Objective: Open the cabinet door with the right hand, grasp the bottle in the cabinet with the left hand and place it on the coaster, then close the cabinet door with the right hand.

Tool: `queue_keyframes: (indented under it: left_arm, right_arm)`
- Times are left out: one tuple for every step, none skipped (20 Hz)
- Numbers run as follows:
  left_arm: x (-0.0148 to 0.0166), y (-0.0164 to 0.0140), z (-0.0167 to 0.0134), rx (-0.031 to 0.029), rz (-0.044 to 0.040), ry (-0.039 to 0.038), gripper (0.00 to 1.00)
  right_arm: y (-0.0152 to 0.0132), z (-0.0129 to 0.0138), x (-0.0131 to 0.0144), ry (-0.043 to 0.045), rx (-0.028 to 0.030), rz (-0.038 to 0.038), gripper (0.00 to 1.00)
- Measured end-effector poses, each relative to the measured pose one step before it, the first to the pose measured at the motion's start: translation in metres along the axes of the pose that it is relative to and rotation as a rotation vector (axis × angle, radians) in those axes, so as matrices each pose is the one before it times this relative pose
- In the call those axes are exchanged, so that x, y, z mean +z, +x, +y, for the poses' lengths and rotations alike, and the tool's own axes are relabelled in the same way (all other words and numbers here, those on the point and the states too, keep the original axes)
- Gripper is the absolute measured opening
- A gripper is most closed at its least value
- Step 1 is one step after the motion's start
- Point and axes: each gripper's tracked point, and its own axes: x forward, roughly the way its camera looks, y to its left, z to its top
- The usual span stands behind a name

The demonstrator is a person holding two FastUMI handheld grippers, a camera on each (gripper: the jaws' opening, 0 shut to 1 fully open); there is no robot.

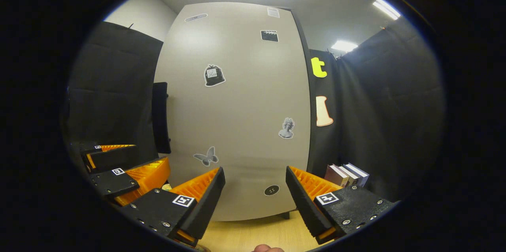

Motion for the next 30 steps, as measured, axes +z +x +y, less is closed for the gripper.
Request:
queue_keyframes:
  left_arm:
    - [0.00106, -0.00153, -0.00351, -0.00186, 0.00247, 0.00141, 0.89]
    - [0.00163, -0.0008, -0.00385, -0.00591, -0.00399, 0.0021, 0.89]
    - [0.0005, -0.00051, -0.0036, -0.00783, -0.0031, 0.0038, 0.89]
    - [-0.00116, -0.00015, -0.00203, -0.00529, 0.00314, 0.00173, 0.89]
    - [-0.00186, -0.00012, 0.00124, 0.00066, 0.00374, -0.00166, 0.88]
    - [-0.00157, -0.0005, 0.00234, 0.00745, 0.00452, -0.00531, 0.89]
    - [-0.00115, -0.00024, 0.00179, 0.00401, 0.00182, -0.00893, 0.89]
    - [-0.00154, -0.00014, 0.0026, 0.00619, 0.00415, -0.00627, 0.89]
    - [-0.00258, 0.00002, 0.00542, 0.01392, 0.00471, -0.00205, 0.89]
    - [-0.00217, 0.00068, 0.00507, 0.01302, 0.00528, -0.00692, 0.89]
    - [-0.00161, 0.00041, 0.00279, 0.0058, 0.00566, -0.01513, 0.89]
    - [-0.00118, -0.00091, 0.00382, 0.01236, 0.00214, -0.00763, 0.89]
    - [0.00035, -0.00317, 0.00415, 0.00923, -0.00084, -0.00309, 0.89]
    - [0.00024, -0.00159, 0.00164, 0.0016, 0.0014, -0.00116, 0.89]
    - [-0.00095, -0.00053, 0.00122, 0.00152, 0.00483, 0.00169, 0.89]
    - [0.00091, -0.0009, 0.00149, 0.00345, -0.00067, 0.00075, 0.89]
    - [0.00197, -0.00267, 0.00183, 0.00465, -0.00218, -0.00444, 0.89]
    - [0.00221, -0.00081, 0.00031, 0.00094, -0.00464, -0.00651, 0.89]
    - [0.00171, -0.00201, 0.00074, 0.00177, -0.00432, -0.00598, 0.89]
    - [0.00106, -0.00145, 0.00074, 0.00271, 0.00002, -0.00222, 0.89]
    - [-0.00039, 0.00013, -0.00044, -0.00059, -0.00063, -0.00119, 0.89]
    - [-0.00026, -0.00023, 0.00034, 0.00116, 0.00226, -0.00028, 0.89]
    - [-0.00077, -0.00053, 0.00121, 0.00539, 0.00309, 0.00013, 0.89]
    - [0.00021, 0.00031, 0.00016, 0.00242, -0.00144, -0.00493, 0.89]
    - [-0.00021, 0.00043, 0.00062, 0.0041, -0.00095, -0.00733, 0.89]
    - [-0.00004, 0.00021, 0.00144, 0.00614, 0.00483, -0.00428, 0.88]
    - [-0.00094, -0.00045, 0.00061, 0.00293, 0.00295, -0.00512, 0.88]
    - [0.00003, 0.00052, -0.00003, 0.00193, 0.00089, -0.00479, 0.89]
    - [-0.0006, -0.00037, 0.0012, 0.0047, 0.00384, -0.00062, 0.89]
    - [0.00056, 0.00059, 0.00053, 0.00208, -0.00053, -0.00006, 0.89]
  right_arm:
    - [-0.00047, -0.00132, 0.0001, -0.00334, -0.00198, -0.00011, 0.96]
    - [-0.00055, -0.00024, -0.0007, 0.00473, -0.00301, 0.00132, 0.95]
    - [0.0, 0.00038, -0.00025, 0.0066, -0.001, 0.00419, 0.95]
    - [0.00047, 0.00144, -0.00116, 0.00311, 0.00206, 0.00441, 0.95]
    - [0.00113, 0.00022, -0.00103, 0.00009, -0.00086, 0.00456, 0.95]
    - [0.00126, 0.00118, -0.00168, -0.00291, 0.00218, 0.00529, 0.95]
    - [0.00046, 0.00041, -0.00078, -0.00464, 0.00103, 0.00293, 0.95]
    - [0.00045, 0.00062, -0.00076, -0.00372, -0.00157, 0.00021, 0.95]
    - [-0.00013, 0.00149, 0.001, 0.00214, 0.00133, -0.00341, 0.95]
    - [0.00093, 0.00201, 0.0006, 0.00197, 0.00159, -0.00244, 0.95]
    - [0.00045, 0.00213, -0.00001, 0.00092, 0.00595, 0.00267, 0.95]
    - [0.00099, 0.00272, 0.00035, 0.00144, 0.00682, -0.00029, 0.95]
    - [0.00024, 0.0024, 0.00175, -0.00079, 0.0069, -0.00251, 0.95]
    - [0.00075, 0.00257, 0.00214, -0.00058, 0.00958, -0.00655, 0.95]
    - [-0.00037, 0.00131, 0.00373, 0.00088, 0.00552, -0.01046, 0.95]
    - [-0.00071, 0.00134, 0.0031, 0.00053, 0.00333, -0.01438, 0.95]
    - [-0.00072, 0.0008, 0.00304, -0.00408, 0.00047, -0.00981, 0.95]
    - [-0.00014, 0.0014, 0.00104, -0.00653, 0.0021, -0.00477, 0.95]
    - [-0.00081, 0.00143, 0.00039, -0.00657, 0.00252, -0.00119, 0.95]
    - [-0.00165, 0.00145, -0.00075, -0.0051, 0.00076, 0.00004, 0.95]
    - [-0.00102, -0.00001, 0.00088, -0.00093, -0.00035, -0.002, 0.95]
    - [-0.00015, 0.00003, -0.0008, -0.0014, -0.00107, 0.00156, 0.95]
    - [-0.001, -0.00035, -0.00083, -0.00189, -0.00101, 0.00337, 0.95]
    - [0.00004, -0.00006, -0.00026, -0.00049, 0.00062, 0.00208, 0.95]
    - [-0.00072, -0.00007, 0.00033, -0.00197, 0.0002, 0.00141, 0.95]
    - [-0.00048, -0.00036, -0.00102, -0.00479, -0.00063, 0.0013, 0.95]
    - [-0.00015, 0.00011, -0.00001, -0.00462, 0.00061, 0.00094, 0.96]
    - [-0.0001, 0.00029, -0.00032, -0.00201, 0.00177, 0.00079, 0.95]
    - [-0.00055, 0.00016, -0.00035, -0.00062, -0.00045, 0.00312, 0.95]
    - [0.00013, -0.00026, -0.00137, 0.00117, -0.002, 0.00468, 0.95]
